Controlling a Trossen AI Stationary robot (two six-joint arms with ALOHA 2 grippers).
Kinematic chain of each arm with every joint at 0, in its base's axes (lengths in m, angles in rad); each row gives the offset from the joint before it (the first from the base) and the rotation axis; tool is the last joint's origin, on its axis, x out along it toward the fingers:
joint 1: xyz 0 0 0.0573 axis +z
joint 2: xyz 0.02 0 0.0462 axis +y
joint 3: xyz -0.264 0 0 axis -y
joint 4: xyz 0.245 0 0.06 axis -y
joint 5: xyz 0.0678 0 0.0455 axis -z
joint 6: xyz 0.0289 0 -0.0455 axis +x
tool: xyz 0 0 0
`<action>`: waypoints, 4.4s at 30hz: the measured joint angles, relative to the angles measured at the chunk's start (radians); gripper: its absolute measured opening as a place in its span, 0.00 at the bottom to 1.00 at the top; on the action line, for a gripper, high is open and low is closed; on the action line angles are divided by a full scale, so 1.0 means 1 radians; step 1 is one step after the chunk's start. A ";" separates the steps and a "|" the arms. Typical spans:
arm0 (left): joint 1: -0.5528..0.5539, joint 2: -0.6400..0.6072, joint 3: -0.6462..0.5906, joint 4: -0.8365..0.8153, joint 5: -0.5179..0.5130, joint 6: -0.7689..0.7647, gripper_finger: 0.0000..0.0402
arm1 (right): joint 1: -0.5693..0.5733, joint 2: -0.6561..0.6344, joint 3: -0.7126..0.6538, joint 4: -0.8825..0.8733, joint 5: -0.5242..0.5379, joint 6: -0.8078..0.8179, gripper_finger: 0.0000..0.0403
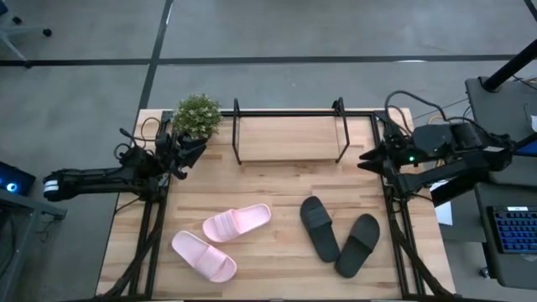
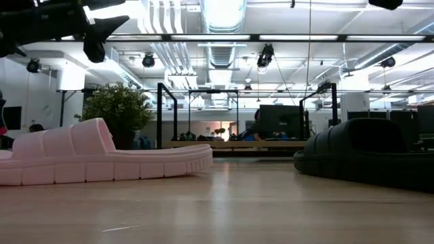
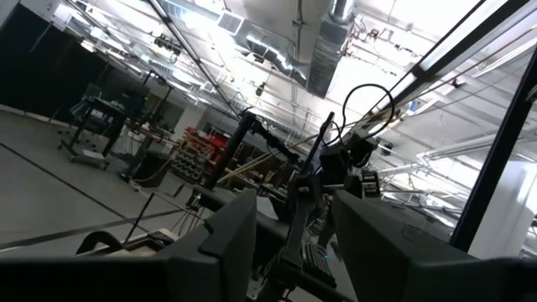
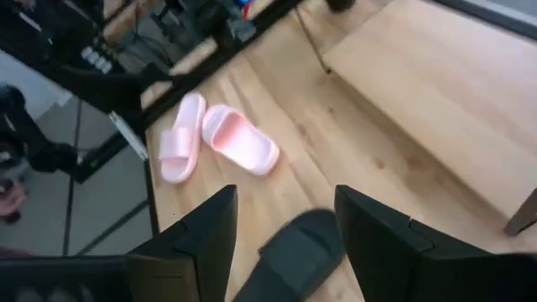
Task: Pick and place slides into the shelf
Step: Put the right black slipper on the shelf
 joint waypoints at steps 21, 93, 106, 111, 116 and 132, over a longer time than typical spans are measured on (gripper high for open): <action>0.000 0.003 -0.002 0.000 -0.004 0.002 0.36 | 0.088 0.165 -0.065 -0.087 -0.393 0.245 0.43; 0.000 0.095 -0.008 0.000 0.075 -0.050 0.36 | 0.773 1.124 0.318 -0.518 0.084 0.888 0.36; 0.000 0.101 -0.008 0.000 0.086 -0.049 0.36 | 0.833 1.141 0.318 -0.507 0.104 0.960 0.36; 0.000 0.101 -0.020 0.000 0.085 -0.049 0.36 | 0.830 1.177 0.318 -0.471 0.106 0.893 0.36; 0.000 0.101 -0.040 0.000 0.085 -0.050 0.36 | 0.831 1.242 0.319 -0.482 0.105 0.845 0.36; 0.000 0.101 -0.041 0.000 0.082 -0.050 0.36 | 0.829 1.363 0.313 -0.554 0.106 0.885 0.36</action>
